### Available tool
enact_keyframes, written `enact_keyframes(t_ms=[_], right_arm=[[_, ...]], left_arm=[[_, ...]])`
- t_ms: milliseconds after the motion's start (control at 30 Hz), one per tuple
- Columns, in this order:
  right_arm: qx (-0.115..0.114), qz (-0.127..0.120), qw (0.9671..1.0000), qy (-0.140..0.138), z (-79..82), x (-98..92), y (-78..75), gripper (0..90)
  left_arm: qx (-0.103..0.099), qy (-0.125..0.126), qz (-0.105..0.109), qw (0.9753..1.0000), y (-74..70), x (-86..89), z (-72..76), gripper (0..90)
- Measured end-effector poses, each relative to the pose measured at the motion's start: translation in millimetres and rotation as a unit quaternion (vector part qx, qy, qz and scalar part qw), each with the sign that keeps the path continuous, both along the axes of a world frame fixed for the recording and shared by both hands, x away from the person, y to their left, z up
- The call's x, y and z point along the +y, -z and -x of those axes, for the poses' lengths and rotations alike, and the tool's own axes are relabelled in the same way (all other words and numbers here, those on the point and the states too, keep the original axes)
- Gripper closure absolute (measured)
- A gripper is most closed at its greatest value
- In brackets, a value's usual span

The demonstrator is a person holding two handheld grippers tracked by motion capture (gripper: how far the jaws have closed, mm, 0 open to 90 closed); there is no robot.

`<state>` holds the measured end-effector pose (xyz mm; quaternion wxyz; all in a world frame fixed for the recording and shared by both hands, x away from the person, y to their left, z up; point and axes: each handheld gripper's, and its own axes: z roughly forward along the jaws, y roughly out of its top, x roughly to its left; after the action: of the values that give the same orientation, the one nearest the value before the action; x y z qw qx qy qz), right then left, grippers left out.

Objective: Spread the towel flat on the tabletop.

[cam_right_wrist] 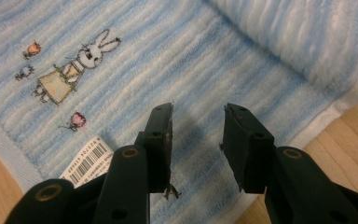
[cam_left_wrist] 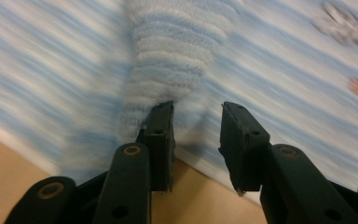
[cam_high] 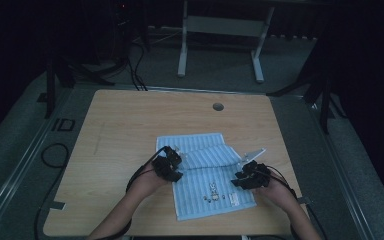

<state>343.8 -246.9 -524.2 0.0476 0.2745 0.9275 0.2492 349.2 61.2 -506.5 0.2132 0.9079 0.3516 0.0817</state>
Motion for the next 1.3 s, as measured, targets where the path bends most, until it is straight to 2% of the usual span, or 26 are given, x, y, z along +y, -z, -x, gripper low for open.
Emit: enact_keyframes(t_ms=[33,67,100,133,167,233,300,367,467,567,733,800,833,933,1067,1300], right_arm=[[0.0,0.0,1.0,0.001,-0.3,-0.1,0.3,62.3],[-0.002,0.001,1.0,0.0,-0.9,-0.5,0.4,62.3],[-0.001,0.002,1.0,0.001,-1.3,-0.6,0.2,62.3],[-0.004,0.001,1.0,0.002,-1.7,-0.9,-0.2,62.3],[-0.004,0.0,1.0,0.003,-1.9,-1.1,-0.6,62.3],[-0.007,-0.004,1.0,0.001,-1.7,-1.8,-2.3,62.3],[-0.008,-0.006,0.9999,0.002,-1.5,-3.3,-4.2,62.3],[-0.009,-0.004,0.9999,0.001,-1.6,-4.7,-5.8,62.3],[-0.007,-0.001,1.0,0.004,-1.6,-5.4,-8.0,62.3],[-0.011,-0.003,0.9999,0.002,-1.0,-4.6,-8.7,62.2],[-0.012,0.0,0.9999,0.0,-1.5,-1.5,-4.5,61.0],[-0.01,0.004,0.9999,0.001,-2.2,0.0,-2.0,60.7],[-0.01,0.007,0.9999,0.002,-2.9,0.7,-0.6,60.7],[-0.005,0.016,0.9999,0.002,-5.3,2.6,4.6,60.7],[-0.008,0.017,0.9998,0.003,-9.5,4.5,4.7,60.7],[-0.009,0.021,0.9997,0.01,-24.4,9.7,4.5,60.7]], left_arm=[[-0.006,-0.01,0.0,0.9999,-1.2,0.7,-7.1,63.0],[-0.014,-0.018,-0.011,0.9997,-1.8,1.2,-14.0,62.4],[-0.024,-0.035,-0.033,0.9986,-1.7,1.5,-22.4,59.7],[-0.022,-0.042,-0.04,0.9981,-1.9,2.3,-27.0,59.7],[-0.015,-0.054,-0.03,0.998,-3.9,4.6,-32.0,59.7],[-0.021,-0.064,-0.014,0.9976,-10.0,6.2,-31.5,59.7],[-0.03,-0.052,-0.003,0.9982,-17.0,4.1,-21.9,59.7],[-0.04,-0.033,-0.005,0.9987,-22.0,0.5,-8.3,59.7],[-0.032,-0.008,0.003,0.9995,-22.0,-3.4,7.5,59.7],[-0.02,0.012,0.002,0.9997,-12.9,-8.2,22.6,59.7],[0.007,0.028,-0.001,0.9996,10.9,-12.4,30.1,56.2],[0.013,0.025,-0.01,0.9996,20.6,-13.5,28.4,55.4],[0.008,0.025,-0.003,0.9996,22.3,-12.6,27.0,54.3],[0.01,0.023,-0.002,0.9997,22.1,-12.1,20.8,54.3],[0.01,0.024,-0.01,0.9996,21.4,-10.1,9.6,54.2],[0.012,0.006,-0.006,0.9999,21.6,-2.9,-19.9,54.0]])
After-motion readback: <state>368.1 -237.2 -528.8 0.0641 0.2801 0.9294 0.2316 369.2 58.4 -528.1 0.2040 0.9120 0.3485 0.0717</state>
